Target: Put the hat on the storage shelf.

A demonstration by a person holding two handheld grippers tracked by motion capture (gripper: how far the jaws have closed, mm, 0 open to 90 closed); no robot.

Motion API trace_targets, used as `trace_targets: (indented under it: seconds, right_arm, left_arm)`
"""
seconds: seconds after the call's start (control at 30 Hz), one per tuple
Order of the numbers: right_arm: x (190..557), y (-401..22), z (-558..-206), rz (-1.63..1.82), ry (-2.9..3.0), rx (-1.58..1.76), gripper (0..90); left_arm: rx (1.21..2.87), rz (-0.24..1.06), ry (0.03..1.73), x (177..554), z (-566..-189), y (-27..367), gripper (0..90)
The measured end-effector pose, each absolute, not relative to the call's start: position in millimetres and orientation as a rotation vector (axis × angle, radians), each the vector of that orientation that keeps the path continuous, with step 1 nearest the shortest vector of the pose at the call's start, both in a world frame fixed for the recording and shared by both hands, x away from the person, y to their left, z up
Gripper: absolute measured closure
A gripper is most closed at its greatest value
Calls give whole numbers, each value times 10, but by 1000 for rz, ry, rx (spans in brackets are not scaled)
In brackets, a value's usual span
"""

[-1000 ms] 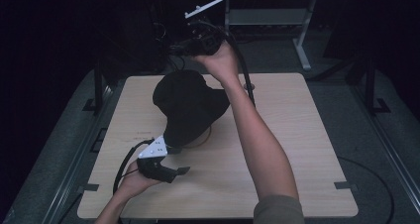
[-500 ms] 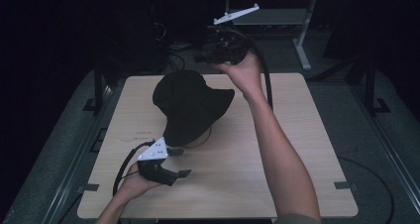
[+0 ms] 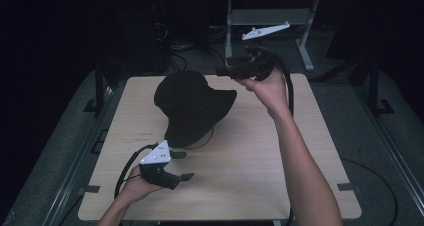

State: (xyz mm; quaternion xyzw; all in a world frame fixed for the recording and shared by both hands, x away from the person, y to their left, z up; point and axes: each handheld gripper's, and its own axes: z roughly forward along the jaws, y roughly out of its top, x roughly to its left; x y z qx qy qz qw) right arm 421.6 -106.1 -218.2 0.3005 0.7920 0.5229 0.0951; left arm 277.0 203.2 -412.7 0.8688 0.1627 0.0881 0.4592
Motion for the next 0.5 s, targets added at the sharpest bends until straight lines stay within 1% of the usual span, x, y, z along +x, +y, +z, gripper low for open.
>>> trace_targets:
  seconds: [0.3, 0.5]
  right_arm:
    - [4094, -1286, -2335, 1549, 2335, 935, 350]
    - [4014, -1422, -2413, 1552, 2321, 955, 318]
  left_arm:
    - [2135, 213, 400, 2763, -4135, 2011, 272]
    - [2132, 206, 396, 2757, -4140, 1996, 272]
